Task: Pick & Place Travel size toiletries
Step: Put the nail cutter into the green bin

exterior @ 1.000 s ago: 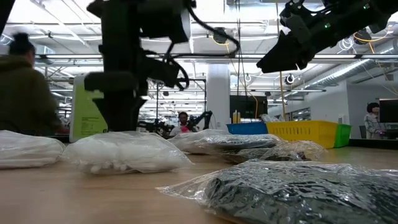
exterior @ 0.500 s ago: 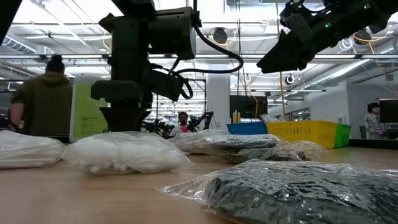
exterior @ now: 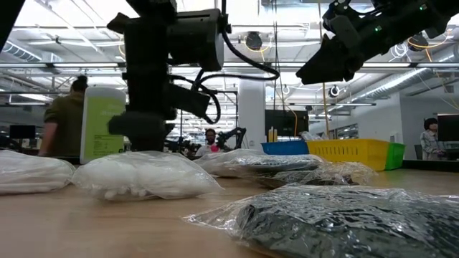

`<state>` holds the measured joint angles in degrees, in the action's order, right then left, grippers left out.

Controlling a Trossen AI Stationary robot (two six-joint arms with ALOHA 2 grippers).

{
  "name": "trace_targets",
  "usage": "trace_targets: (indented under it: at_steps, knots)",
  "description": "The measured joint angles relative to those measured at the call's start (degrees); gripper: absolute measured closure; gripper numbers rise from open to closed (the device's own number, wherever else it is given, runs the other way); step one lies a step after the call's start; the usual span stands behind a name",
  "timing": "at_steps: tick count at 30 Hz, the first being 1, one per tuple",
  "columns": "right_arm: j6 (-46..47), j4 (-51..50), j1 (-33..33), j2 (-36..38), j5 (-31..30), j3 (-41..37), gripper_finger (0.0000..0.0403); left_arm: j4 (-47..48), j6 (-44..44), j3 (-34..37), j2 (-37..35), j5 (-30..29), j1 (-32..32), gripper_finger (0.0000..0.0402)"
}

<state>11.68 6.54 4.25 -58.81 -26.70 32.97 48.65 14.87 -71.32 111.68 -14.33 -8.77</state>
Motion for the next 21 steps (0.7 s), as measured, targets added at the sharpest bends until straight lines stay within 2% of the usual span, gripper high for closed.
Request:
trace_targets:
  at_steps: [6,10,13,19,21]
  knots:
    - [2.34,0.50,0.00,-0.40,0.02,0.00,0.0183,3.84,-1.24,-3.95,-2.94,-17.94,-1.91,0.0371]
    - [4.05,4.93,0.00,-3.36,0.04,0.00,0.0185,2.58,-7.88,-7.78,-3.55,-27.77,-3.36,0.0371]
    - [4.06,11.05,0.00,-7.36,0.33,0.00,0.0187,-0.84,-13.90,-10.48,-3.63,-30.00,-3.57,0.0371]
    - [2.83,26.64,-0.90,-15.74,8.74,0.00,0.0188,-10.06,-26.81,-11.90,-3.63,-35.25,-3.48,0.0371]
    - [2.97,30.04,-1.16,-17.77,9.17,0.00,0.0188,-11.26,-29.83,-12.18,-3.63,-36.42,-3.27,0.0371]
